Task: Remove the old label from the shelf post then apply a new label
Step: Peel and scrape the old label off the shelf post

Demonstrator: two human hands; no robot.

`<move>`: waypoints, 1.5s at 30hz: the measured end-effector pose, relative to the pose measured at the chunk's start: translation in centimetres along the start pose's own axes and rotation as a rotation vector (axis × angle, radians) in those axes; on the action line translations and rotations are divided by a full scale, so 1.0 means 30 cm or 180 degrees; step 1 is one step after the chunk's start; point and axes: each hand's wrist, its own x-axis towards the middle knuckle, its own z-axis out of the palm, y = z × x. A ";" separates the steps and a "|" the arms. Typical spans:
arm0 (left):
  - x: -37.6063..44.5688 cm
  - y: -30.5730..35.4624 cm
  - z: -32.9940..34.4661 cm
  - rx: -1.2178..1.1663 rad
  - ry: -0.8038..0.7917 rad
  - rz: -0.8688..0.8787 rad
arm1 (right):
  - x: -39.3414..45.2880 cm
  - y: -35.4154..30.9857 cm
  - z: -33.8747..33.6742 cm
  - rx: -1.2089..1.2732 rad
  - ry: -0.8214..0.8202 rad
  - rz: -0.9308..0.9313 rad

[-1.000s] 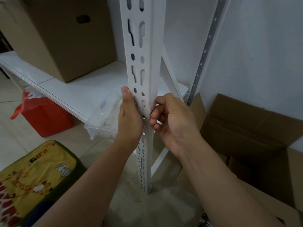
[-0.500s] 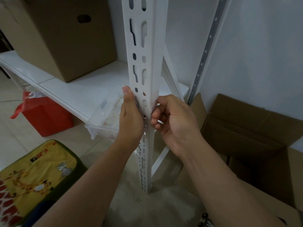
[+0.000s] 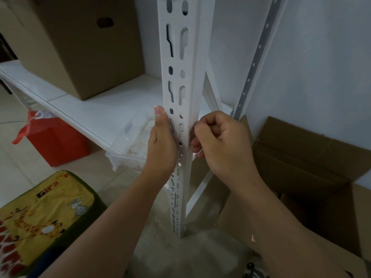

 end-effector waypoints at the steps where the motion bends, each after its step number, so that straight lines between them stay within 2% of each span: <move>1: 0.001 0.000 0.000 0.0018 0.0020 -0.0006 | 0.002 -0.004 -0.005 -0.0069 -0.0033 0.0004; 8: 0.001 -0.005 0.004 0.0049 0.0037 0.0066 | 0.022 -0.021 -0.029 -0.0199 -0.0264 0.0135; 14: 0.000 -0.007 0.004 0.0040 -0.0033 0.0062 | 0.028 -0.011 -0.007 -0.0473 0.0096 -0.0128; 17: -0.005 -0.001 0.000 0.0050 -0.0138 0.0033 | 0.026 0.001 -0.004 -0.0704 0.0270 -0.0420; 25: 0.001 0.001 -0.014 0.0158 -0.0186 -0.0008 | 0.036 0.048 -0.029 -0.1654 0.0240 -0.1613; 27: 0.001 0.001 -0.013 0.0149 -0.0200 -0.0013 | 0.032 0.044 -0.035 -0.1348 0.0178 -0.1344; 30: 0.005 -0.002 -0.011 0.0123 -0.0141 -0.0032 | 0.032 0.031 -0.046 -0.0510 -0.0018 -0.0500; 34: 0.009 -0.008 -0.008 0.0105 -0.0075 -0.0033 | 0.032 0.017 -0.039 -0.0246 -0.0327 -0.0019; 41: 0.014 -0.014 -0.008 0.0113 -0.0048 0.0018 | 0.045 -0.005 -0.044 -0.0059 -0.0489 0.0215; 45: 0.011 -0.017 -0.003 0.0049 -0.0055 0.0009 | 0.047 -0.012 -0.017 -0.0079 -0.0120 0.0024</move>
